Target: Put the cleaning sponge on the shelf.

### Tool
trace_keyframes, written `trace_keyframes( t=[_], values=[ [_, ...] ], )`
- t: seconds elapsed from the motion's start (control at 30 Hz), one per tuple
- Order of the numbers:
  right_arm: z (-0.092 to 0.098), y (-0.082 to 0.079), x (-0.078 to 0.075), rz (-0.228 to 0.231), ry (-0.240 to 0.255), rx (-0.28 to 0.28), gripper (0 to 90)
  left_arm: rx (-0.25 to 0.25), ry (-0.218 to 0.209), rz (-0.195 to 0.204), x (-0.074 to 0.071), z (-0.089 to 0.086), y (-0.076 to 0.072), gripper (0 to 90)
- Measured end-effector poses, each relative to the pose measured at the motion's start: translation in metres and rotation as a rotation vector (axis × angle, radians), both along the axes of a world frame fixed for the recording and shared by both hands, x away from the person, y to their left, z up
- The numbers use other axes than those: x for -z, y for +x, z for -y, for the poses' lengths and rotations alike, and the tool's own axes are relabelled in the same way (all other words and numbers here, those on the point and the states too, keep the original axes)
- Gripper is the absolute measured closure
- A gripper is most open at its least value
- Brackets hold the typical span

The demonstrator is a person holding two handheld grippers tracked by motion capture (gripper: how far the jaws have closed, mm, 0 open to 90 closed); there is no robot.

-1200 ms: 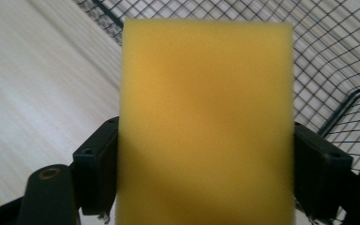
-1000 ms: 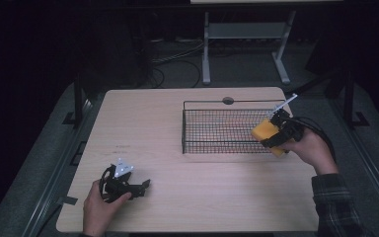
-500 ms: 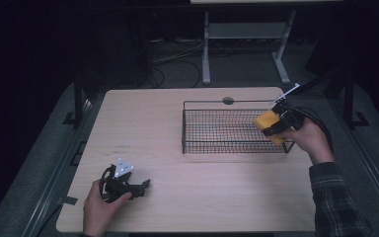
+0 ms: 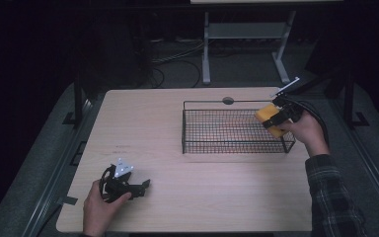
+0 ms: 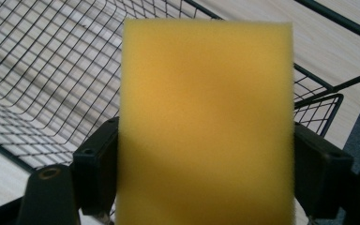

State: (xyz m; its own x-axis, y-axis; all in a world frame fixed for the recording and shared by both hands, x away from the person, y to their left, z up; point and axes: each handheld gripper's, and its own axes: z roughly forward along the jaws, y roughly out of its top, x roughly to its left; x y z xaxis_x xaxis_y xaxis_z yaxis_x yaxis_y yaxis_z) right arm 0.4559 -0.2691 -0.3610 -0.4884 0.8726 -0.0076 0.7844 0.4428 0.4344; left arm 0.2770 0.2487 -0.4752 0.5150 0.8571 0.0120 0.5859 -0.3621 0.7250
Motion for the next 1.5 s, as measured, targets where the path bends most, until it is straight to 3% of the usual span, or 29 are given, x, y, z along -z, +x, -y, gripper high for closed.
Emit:
trace_keyframes(
  t=[0.3,0.87,1.5],
  values=[
    [-0.001,0.01,0.011,-0.018,-0.007,0.014,21.9,0.0,0.0,0.0,0.0,0.0,0.0,12.9],
    [-0.004,0.013,0.034,-0.05,-0.007,0.01,21.7,0.0,0.0,0.0,0.0,0.0,0.0,12.9],
    [-0.004,0.009,0.029,-0.037,-0.008,0.013,17.2,0.0,0.0,0.0,0.0,0.0,0.0,12.9]
  ],
)
